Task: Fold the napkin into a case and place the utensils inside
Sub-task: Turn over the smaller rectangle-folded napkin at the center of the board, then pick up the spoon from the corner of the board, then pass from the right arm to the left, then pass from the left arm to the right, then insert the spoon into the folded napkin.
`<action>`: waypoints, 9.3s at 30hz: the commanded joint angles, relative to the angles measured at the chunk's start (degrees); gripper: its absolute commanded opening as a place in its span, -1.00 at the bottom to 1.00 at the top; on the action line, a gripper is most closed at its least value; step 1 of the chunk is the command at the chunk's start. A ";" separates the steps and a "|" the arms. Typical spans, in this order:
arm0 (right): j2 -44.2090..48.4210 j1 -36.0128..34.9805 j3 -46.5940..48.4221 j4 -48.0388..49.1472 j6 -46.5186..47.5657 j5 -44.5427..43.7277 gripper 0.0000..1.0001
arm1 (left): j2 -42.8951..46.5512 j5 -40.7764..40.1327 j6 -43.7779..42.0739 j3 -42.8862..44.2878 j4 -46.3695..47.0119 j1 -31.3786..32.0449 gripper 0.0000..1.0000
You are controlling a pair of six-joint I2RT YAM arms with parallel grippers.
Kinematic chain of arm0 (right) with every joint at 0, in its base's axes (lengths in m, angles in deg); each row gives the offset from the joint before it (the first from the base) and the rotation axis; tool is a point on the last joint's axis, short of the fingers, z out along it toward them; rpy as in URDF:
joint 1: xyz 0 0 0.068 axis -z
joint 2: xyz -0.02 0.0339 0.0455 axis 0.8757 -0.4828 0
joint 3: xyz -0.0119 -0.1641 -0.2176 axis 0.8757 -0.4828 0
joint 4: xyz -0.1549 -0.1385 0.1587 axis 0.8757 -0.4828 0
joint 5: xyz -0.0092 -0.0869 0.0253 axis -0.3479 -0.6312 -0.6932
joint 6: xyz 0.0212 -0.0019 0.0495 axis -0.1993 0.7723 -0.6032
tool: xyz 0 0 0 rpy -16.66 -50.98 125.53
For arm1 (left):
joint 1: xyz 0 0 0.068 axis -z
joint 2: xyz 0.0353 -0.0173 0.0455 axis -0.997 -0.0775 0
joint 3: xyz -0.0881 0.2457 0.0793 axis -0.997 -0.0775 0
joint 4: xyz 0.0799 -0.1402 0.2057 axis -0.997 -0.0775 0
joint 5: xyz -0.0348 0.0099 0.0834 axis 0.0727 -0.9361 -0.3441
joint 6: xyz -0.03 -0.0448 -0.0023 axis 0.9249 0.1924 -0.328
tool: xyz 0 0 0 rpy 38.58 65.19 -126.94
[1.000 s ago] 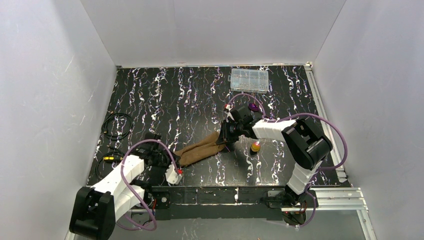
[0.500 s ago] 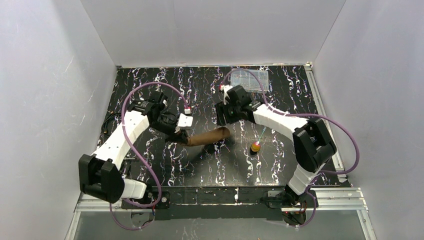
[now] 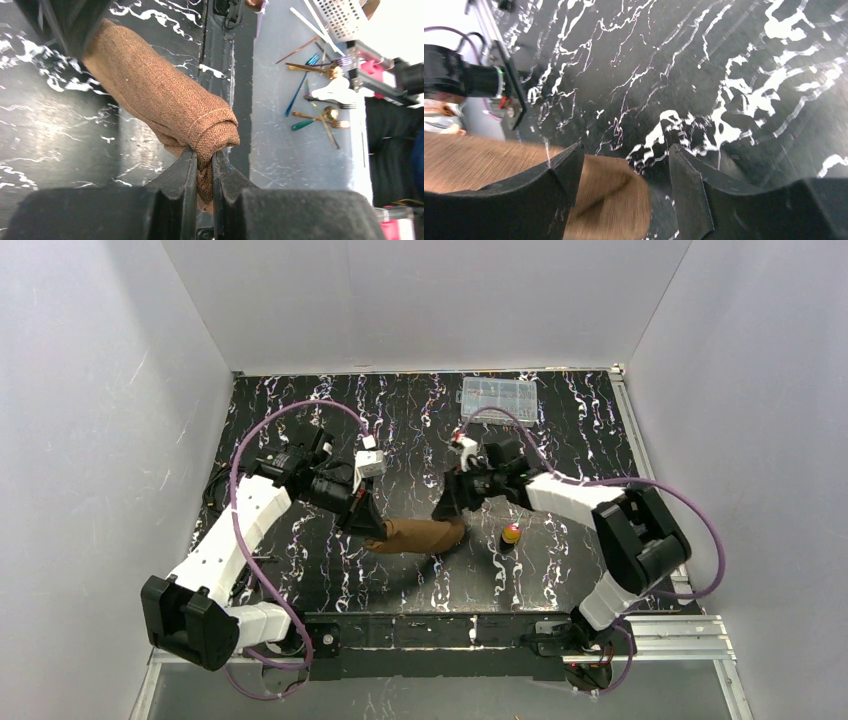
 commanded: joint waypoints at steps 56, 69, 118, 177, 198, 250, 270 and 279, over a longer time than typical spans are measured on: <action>-17.66 -13.48 14.45 3.65 -12.13 -5.16 -0.17 | -18.09 -3.49 34.39 -6.33 20.56 -14.76 -0.03; -3.25 -2.16 10.06 -1.25 -11.19 -1.55 0.05 | -28.74 -4.89 13.41 -4.87 11.39 -10.14 -0.64; -7.34 12.43 27.57 -40.18 3.18 -42.01 0.34 | -24.18 -13.79 16.61 14.08 -4.58 -11.11 0.22; -13.76 19.07 36.24 -32.87 0.67 -41.62 -0.97 | -13.02 -22.30 26.48 21.03 1.78 -13.65 0.97; 4.42 -2.36 31.22 -12.64 -43.80 -41.30 -0.97 | -15.61 -23.35 39.79 19.58 21.04 3.39 0.86; 5.56 11.57 31.64 -14.45 -6.33 19.68 0.06 | -13.62 7.23 24.08 14.48 -6.06 -1.57 -1.00; 13.61 11.68 18.68 -29.76 -9.28 -5.39 -0.97 | -14.07 -19.17 7.68 11.48 -8.31 -3.94 -0.16; 23.71 11.59 5.27 -29.03 -17.75 -15.82 -0.97 | -20.00 -30.57 6.01 5.98 0.71 -6.09 -0.27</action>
